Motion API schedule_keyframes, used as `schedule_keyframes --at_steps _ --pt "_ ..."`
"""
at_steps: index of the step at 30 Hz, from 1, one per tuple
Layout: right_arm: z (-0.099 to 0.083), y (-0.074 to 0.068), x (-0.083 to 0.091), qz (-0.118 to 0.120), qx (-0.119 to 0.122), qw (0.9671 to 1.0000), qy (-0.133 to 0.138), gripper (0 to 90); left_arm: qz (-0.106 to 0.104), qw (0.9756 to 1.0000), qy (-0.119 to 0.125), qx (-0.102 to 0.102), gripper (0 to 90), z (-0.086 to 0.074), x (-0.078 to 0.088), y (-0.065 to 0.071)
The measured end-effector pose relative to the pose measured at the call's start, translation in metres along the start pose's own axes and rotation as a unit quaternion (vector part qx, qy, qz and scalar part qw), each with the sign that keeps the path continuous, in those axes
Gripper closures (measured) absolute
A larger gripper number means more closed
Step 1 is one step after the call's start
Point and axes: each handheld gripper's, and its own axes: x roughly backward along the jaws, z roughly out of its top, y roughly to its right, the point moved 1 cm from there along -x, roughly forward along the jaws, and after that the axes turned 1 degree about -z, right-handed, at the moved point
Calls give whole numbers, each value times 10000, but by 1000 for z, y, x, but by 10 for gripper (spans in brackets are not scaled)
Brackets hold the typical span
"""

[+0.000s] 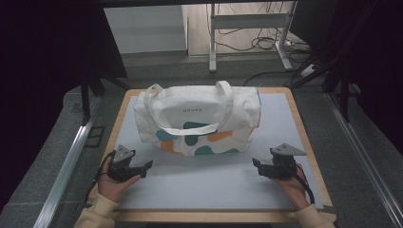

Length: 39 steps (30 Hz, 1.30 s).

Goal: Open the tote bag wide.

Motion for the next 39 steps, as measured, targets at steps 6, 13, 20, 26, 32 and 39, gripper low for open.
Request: schedule_keyframes --at_steps 6,13,20,26,32,39 --pt "0 -1 2 41 -41 10000 22 216 14 9999 103 17 211 0 2 -3" --pt "0 -6 -1 22 66 10000 -38 237 0 9998 201 20 203 1 3 -5" --pt "0 -4 5 76 -12 10000 -44 260 -89 9999 76 10 212 2 1 -4" --pt "1 -6 4 135 27 9999 -80 266 -85 9999 69 85 242 3 5 -4" --pt "6 -4 7 149 -45 9999 13 268 -61 9999 95 58 255 4 7 -4" --pt "12 -5 9 166 -36 9999 28 273 -79 9996 242 86 262 10 13 -3"
